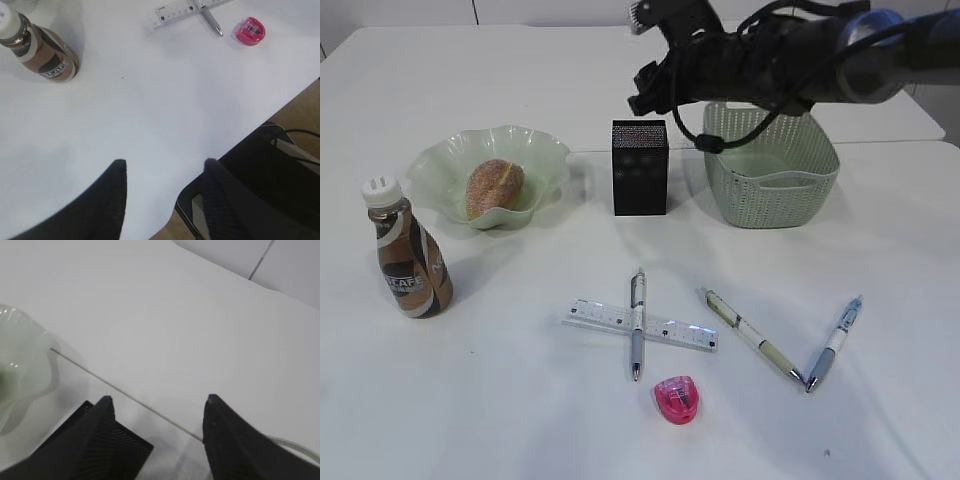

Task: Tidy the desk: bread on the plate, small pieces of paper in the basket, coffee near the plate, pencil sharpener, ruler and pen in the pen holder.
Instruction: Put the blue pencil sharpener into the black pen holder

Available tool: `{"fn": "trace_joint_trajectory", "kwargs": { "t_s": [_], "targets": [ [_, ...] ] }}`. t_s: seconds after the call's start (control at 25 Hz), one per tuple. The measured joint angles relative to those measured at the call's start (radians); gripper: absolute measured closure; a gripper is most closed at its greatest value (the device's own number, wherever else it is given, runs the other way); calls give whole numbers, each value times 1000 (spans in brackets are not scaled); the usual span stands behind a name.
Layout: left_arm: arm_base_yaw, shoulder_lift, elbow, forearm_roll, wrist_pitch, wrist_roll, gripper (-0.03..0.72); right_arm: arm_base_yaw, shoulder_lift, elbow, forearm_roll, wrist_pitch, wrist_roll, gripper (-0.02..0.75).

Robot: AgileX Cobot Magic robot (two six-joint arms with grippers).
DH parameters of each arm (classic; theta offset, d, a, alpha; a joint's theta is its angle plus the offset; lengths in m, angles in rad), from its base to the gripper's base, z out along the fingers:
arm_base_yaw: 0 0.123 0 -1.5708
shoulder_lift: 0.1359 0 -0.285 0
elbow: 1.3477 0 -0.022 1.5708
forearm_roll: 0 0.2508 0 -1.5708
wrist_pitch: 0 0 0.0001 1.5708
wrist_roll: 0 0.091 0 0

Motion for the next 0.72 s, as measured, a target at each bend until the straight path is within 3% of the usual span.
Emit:
{"fn": "trace_joint_trajectory", "kwargs": {
  "t_s": [0.28,0.56,0.64,0.72],
  "targets": [
    [0,0,0,2,-13,0,347,16,-69,0,28,239,103,295],
    [0,0,0,2,-20,0,347,147,-96,0,115,423,95,322],
    [0,0,0,2,-20,0,347,147,-96,0,115,423,95,322],
    [0,0,0,2,-20,0,347,186,-101,0,234,458,13,323]
  ]
}}
